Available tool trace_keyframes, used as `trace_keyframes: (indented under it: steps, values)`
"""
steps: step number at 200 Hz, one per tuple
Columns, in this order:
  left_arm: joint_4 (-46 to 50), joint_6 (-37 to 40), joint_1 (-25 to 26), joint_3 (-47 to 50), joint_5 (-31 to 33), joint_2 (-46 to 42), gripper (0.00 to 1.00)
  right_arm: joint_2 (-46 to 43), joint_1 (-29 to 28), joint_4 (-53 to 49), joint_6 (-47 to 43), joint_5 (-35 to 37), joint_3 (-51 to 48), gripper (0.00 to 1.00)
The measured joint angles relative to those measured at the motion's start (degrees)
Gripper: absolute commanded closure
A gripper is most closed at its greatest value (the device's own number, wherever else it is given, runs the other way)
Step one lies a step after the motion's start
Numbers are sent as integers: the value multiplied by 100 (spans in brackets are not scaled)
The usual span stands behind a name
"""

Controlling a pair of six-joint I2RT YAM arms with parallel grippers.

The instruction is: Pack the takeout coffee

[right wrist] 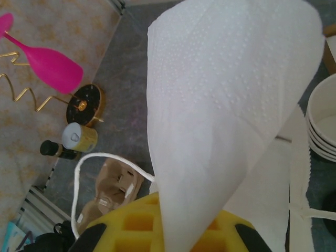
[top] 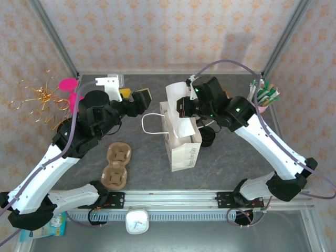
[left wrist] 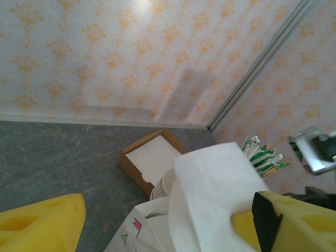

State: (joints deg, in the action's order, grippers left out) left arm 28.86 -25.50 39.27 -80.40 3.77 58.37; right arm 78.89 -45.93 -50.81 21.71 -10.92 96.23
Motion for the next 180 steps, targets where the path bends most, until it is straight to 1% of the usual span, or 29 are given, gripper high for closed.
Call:
trace_keyframes:
  steps: [81, 88, 98, 115, 122, 134, 155, 167, 180]
  values:
    - [-133, -168, 0, 236, 11, 39, 16, 295, -243, -426, 278, 155, -258, 100]
    - [-138, -168, 0, 247, 11, 52, 16, 356, -245, -433, 278, 164, -293, 95]
    - [-138, -168, 0, 256, 13, 81, 16, 455, -254, -470, 302, 208, -319, 82]
    - [-149, -168, 0, 275, 13, 138, 16, 595, -258, -525, 282, 302, -319, 71]
    - [-155, -168, 0, 291, 13, 153, 16, 629, -258, -546, 291, 339, -315, 63]
    - [-166, -168, 0, 304, 11, 179, 16, 688, -256, -623, 284, 407, -258, 55]
    - [-175, -166, 0, 306, 13, 190, 16, 780, -258, -828, 267, 623, 46, 47]
    - [-186, -164, 0, 306, 15, 190, 16, 796, -258, -920, 251, 782, 282, 47]
    - [-214, -164, 0, 306, 15, 199, 16, 778, -256, -962, 234, 935, 507, 50]
